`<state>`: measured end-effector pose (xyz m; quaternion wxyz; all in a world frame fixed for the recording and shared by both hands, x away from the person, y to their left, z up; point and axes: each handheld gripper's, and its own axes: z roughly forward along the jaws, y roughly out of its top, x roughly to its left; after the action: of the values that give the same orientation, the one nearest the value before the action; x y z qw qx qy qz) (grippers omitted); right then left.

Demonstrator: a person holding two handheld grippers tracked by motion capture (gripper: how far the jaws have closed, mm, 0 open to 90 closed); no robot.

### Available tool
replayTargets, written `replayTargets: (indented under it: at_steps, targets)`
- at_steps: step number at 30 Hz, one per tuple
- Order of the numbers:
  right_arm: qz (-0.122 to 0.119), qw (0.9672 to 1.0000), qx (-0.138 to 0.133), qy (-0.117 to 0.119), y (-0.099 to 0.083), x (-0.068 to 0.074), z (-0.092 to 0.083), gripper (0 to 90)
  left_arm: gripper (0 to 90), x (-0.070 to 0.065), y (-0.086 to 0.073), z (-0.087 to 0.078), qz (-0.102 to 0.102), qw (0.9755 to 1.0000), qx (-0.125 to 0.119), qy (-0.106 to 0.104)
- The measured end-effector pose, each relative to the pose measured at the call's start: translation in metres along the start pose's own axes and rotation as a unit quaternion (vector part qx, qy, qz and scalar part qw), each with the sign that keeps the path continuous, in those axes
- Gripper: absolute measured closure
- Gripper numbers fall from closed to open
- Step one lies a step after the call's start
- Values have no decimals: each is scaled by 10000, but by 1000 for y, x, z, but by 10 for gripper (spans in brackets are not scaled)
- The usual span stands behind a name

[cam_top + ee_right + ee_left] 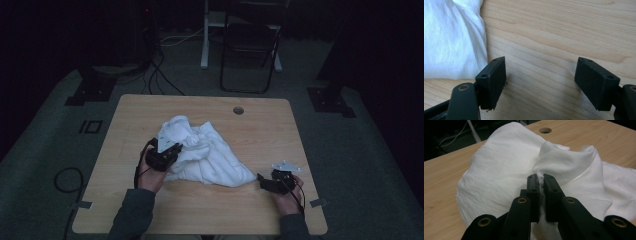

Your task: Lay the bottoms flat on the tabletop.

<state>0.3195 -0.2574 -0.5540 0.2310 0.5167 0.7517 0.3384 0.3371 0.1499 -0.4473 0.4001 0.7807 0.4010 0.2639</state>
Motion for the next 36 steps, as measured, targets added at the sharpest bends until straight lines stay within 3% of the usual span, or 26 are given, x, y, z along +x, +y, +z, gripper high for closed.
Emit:
replayTargets:
  at_steps: [19, 25, 36]
  targets:
    - [-11, 10000, -1, 2, 0, 0, 0, 251, 833, 42, -30, -19, -436, 9980, 74, 446]
    - [-10, 10000, -4, 8, 0, 0, 0, 251, 828, 54, -42, -25, -609, 9963, 104, 589]
    - [-15, 10000, -3, 9, 0, 0, 0, 251, 803, 84, -69, -43, -914, 9910, 204, 953]
